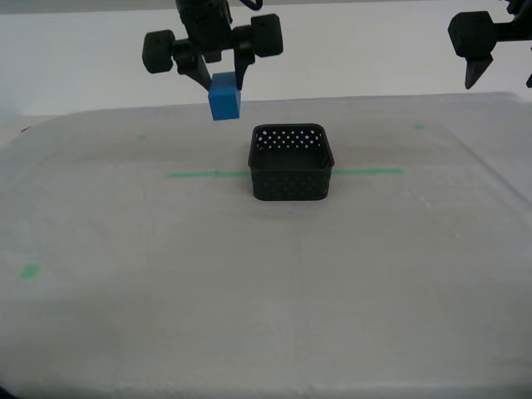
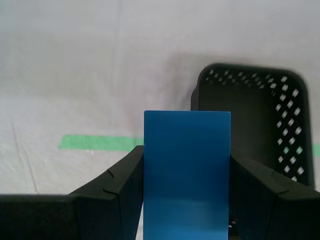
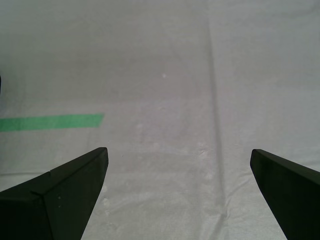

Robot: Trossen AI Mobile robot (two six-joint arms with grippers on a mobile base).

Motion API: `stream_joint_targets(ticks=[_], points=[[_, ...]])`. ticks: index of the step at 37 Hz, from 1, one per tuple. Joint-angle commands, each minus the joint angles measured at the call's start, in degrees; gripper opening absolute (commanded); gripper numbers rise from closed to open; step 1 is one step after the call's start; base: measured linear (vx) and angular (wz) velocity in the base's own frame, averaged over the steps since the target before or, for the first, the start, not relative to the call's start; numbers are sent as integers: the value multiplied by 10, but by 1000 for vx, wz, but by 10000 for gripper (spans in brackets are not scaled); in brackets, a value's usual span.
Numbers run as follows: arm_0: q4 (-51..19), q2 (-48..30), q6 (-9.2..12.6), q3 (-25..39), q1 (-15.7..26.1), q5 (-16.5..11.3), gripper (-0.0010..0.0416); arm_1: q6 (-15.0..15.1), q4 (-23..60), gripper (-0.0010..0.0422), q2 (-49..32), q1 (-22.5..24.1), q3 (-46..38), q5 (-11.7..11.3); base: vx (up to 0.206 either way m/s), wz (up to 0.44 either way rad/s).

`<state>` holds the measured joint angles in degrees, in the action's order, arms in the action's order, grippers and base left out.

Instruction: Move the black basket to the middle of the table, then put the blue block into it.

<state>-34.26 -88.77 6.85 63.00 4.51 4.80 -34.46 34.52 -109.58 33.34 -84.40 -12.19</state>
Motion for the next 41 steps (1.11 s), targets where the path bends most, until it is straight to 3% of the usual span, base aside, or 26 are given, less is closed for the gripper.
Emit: stream_joint_targets(ticks=[1,4,26,41], points=[[0,0,0,0,0,2,399,-3,-2,0,-21,1,-14,13,0,0],[0,0,0,0,0,2,399,-3,-2,0,-38,3,-30,22,0,0],[0,0,0,0,0,2,399,0,7,0,-184,41,-192,28,0,0],[1,0,0,0,0,2,398,0,93,0,-284,52,-325,40,0,0]])
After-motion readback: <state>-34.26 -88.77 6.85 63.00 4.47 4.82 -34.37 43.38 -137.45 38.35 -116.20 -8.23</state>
